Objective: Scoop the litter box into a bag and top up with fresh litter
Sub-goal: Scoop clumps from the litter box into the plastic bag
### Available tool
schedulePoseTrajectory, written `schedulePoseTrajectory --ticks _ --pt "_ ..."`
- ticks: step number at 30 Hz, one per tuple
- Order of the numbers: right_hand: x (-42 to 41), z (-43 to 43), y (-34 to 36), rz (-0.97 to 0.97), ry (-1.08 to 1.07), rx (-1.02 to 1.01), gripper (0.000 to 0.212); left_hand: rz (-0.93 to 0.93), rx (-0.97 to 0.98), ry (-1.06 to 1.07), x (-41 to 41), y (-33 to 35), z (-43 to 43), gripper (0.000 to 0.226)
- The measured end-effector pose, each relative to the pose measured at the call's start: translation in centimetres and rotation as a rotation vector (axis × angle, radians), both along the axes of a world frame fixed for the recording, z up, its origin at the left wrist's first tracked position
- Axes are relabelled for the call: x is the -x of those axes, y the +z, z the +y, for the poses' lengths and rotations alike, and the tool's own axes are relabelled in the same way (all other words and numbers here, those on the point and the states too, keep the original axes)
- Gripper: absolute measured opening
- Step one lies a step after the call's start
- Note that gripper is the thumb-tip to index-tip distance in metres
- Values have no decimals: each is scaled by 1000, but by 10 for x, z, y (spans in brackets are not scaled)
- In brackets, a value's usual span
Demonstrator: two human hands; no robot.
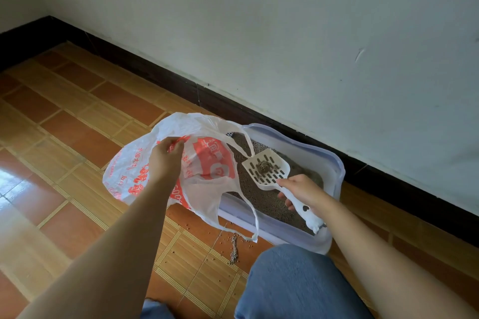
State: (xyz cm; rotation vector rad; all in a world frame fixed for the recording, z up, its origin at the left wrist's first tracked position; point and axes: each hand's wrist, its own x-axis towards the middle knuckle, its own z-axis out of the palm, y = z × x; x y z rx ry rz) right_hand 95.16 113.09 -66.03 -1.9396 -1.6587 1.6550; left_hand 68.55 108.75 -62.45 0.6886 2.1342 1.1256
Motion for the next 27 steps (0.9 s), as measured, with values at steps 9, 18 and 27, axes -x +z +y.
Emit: schedulePoseTrajectory --ticks 9,18,27 --pt "60 16 23 25 198 27 33 -72 -33 70 2 0 -2 27" --pt "136 12 20 -172 520 -242 26 -235 -52 133 9 -3 -6 32" --pt "149 13 10 -501 712 -628 35 -269 -73 149 10 -5 -8 31"
